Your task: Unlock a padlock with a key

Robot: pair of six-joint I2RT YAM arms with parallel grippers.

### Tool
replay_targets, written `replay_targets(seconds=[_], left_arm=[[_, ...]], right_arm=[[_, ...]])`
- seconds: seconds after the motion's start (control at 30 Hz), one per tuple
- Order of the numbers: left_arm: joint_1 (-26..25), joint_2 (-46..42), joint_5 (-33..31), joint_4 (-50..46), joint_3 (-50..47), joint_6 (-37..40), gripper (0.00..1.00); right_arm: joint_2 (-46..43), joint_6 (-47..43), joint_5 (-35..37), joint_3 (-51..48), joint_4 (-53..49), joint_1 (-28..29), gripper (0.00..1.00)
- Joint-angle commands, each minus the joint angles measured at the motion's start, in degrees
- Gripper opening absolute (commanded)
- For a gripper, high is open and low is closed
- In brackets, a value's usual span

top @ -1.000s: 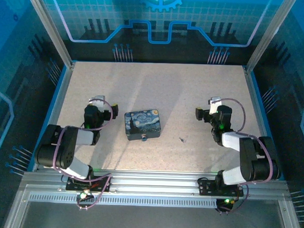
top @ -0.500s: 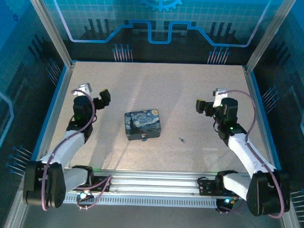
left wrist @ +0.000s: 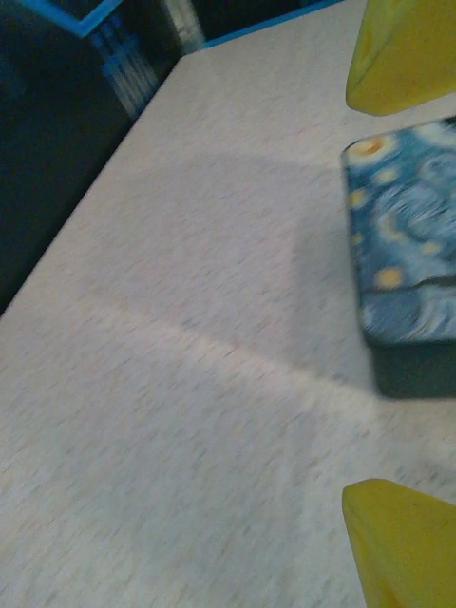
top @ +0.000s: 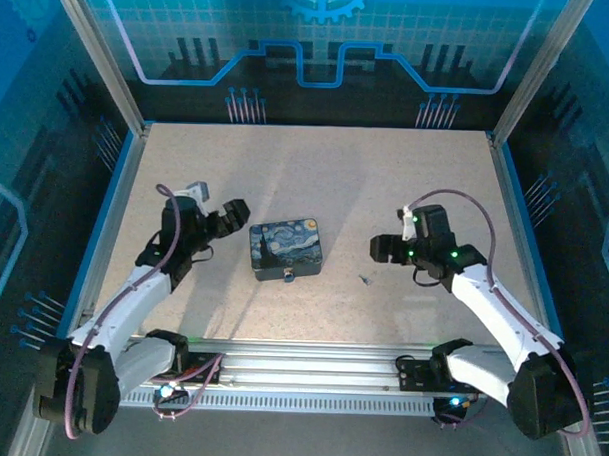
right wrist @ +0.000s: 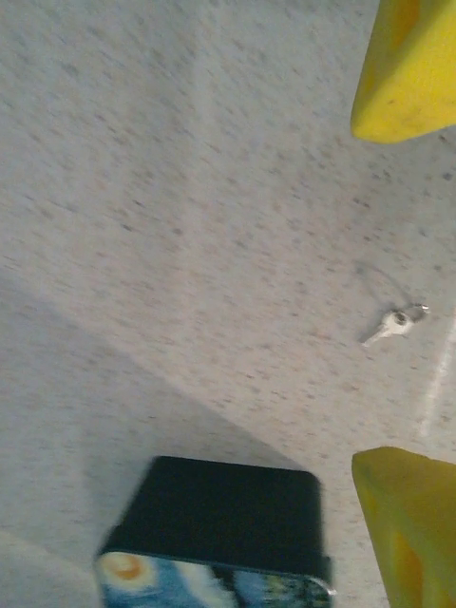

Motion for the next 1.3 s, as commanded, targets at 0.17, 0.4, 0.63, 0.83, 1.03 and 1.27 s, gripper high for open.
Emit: replay_targets(seconds=[0.17, 0.4, 0.63, 0.83, 1.03, 1.27], left_arm=[[-8.38, -0.80, 3.33, -1.60, 0.25, -6.01, 0.99], [-10.47, -0.34, 3.19, 0.22, -0.19, -6.51, 0.99], [-10.56, -0.08, 2.69, 0.36, -0.26, -6.23, 0.99], [-10.56, -0.08, 2.37, 0.17, -0.30, -6.28, 0.99], [-10.56, 0.01, 2.06, 0.11, -0.54, -6.26, 0.99], [-10.56, 0.33, 1.93, -0.09, -0.39, -6.26, 0.99]], right_arm=[[6.56, 1.21, -2.86, 0.05, -6.36, 4.47, 0.74], [13.93, 0.57, -4.47, 1.36, -5.73, 6.06, 0.64], [18.52, 1.35, -4.83, 2.09, -4.60, 6.50, 0.55], [20.67, 1.61, -5.05, 2.25, -3.89, 6.55, 0.47], [22.47, 2.01, -5.97, 2.78, -2.85, 6.81, 0.41], [24.19, 2.26, -6.55, 3.42, -2.37, 7.28, 0.34]])
